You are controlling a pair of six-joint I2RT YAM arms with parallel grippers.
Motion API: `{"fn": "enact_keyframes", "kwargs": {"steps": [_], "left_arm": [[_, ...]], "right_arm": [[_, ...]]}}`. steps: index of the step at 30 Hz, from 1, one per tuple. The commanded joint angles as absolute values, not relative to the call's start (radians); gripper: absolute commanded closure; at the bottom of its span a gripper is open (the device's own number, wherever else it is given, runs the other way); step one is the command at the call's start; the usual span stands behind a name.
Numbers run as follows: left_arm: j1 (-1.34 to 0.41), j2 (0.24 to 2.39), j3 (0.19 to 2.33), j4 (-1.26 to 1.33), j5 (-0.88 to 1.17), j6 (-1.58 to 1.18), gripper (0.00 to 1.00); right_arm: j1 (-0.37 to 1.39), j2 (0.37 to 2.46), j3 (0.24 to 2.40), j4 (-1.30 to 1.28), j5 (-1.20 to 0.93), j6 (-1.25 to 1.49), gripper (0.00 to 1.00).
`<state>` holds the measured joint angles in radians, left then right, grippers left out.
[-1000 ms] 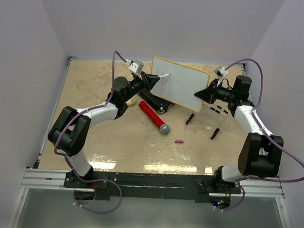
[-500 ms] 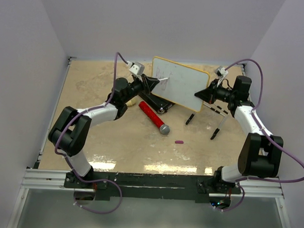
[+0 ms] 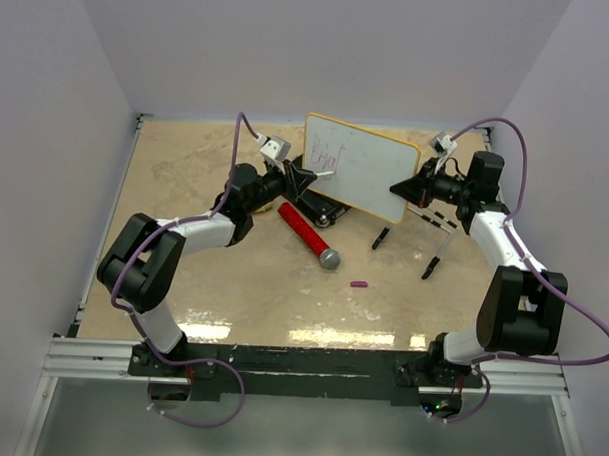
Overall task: Write a sentence on the whiteboard
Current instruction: Write with the whiteboard marker without the cap on the whiteboard.
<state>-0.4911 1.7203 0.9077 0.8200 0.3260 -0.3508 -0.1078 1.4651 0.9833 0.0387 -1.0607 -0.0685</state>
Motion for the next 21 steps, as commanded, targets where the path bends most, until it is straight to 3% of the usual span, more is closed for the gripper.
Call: {"fn": "enact_keyframes", "kwargs": {"steps": [1,21], "left_arm": [[-0.486,1.692,0.931,0.842,0.327,-0.334,1.0],[-0.483,1.703,1.025,0.821,0.311,-0.327,1.0]], "right_arm": [[-0.1,1.46,1.009,0.025,-1.069,-0.092,1.0],[-0.1,1.462,1.009,0.026,-1.069,-0.094,1.0]]}}
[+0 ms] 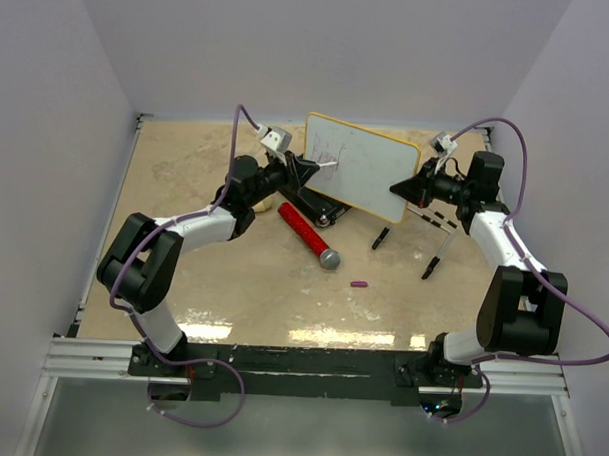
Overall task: Write a sentence on the whiteboard
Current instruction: Write with the whiteboard marker without the cap on the whiteboard.
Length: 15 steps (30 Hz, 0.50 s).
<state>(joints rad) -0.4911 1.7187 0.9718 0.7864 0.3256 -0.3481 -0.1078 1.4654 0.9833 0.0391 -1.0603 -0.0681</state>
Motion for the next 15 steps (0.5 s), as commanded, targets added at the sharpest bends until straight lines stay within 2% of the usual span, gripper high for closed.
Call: {"fn": "enact_keyframes", "kwargs": {"steps": [1,15], "left_arm": [[-0.483,1.701,1.028,0.819,0.308,-0.327,1.0],[-0.483,1.717,1.028,0.805,0.356,-0.334,1.0]], "right_arm": [[-0.1,1.463,1.009,0.026,-1.069,-0.092,1.0],[-0.1,1.462,1.009,0.026,-1.071,-0.092,1.0]]}}
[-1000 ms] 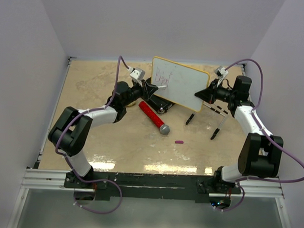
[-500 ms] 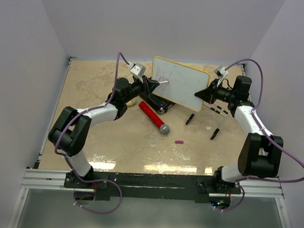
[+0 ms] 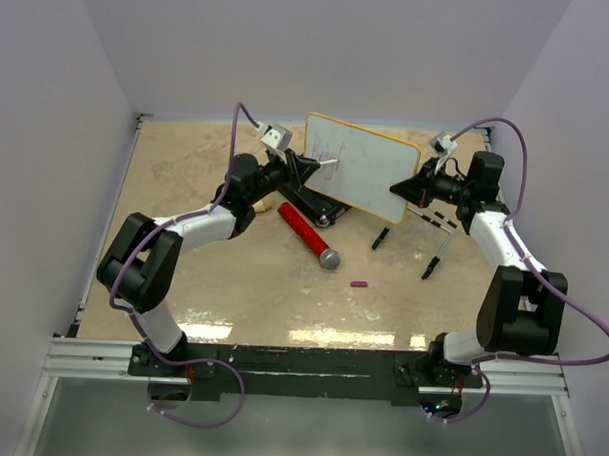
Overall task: Write a sentence on the whiteboard
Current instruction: Write with the whiteboard marker without the cap on the whiteboard.
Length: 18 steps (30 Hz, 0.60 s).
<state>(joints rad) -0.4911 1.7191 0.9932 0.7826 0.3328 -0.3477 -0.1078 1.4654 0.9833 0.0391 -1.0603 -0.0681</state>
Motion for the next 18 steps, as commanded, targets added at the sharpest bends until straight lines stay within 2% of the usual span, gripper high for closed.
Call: {"fn": "enact_keyframes", "kwargs": {"steps": [1,18], "left_arm": [[-0.483,1.717,1.026,0.805,0.359,-0.334,1.0],[-0.485,1.718,0.976,0.79,0.388,-0.333,1.0]], "right_arm": [[-0.101,1.46,1.011,0.026,-1.071,-0.092,1.0],[-0.101,1.46,1.009,0.026,-1.071,-0.092,1.0]]}}
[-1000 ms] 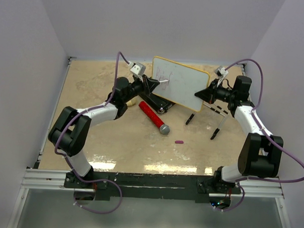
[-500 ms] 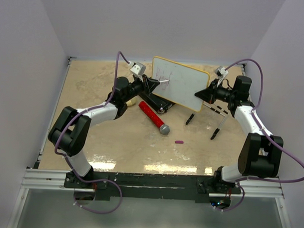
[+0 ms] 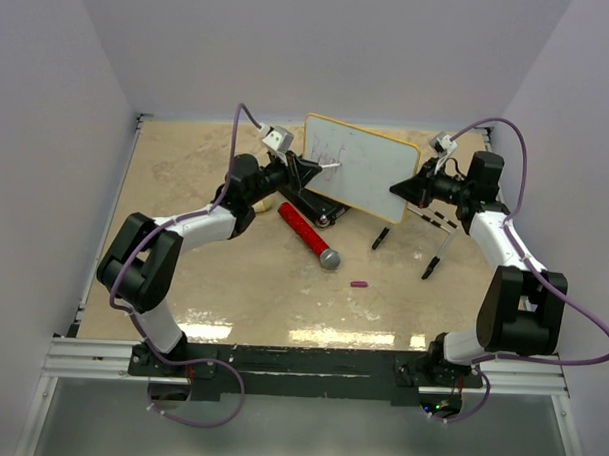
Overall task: Write a sentence on the whiteboard
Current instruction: Write with the whiteboard marker without the cap on the whiteboard.
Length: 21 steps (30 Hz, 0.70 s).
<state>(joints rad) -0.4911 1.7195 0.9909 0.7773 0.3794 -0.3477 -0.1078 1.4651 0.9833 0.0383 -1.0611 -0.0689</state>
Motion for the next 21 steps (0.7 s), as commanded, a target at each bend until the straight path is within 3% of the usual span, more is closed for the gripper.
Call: {"fn": "enact_keyframes", "kwargs": {"steps": [1,13,21], "left_arm": [[-0.485,1.718,0.963,0.792,0.388,-0.334,1.0],[-0.486,1.707,0.927,0.825,0.411,-0.362,1.0],[-0.485,1.588,0.888,0.847,0.399,-0.368,1.0]], "right_arm": [[-0.1,1.46,1.009,0.026,-1.071,-0.092,1.0],[-0.1,1.457,1.009,0.028,-1.069,-0.091,1.0],[-0.1,1.456,1.009,0.028,-1.071,-0.092,1.0]]}}
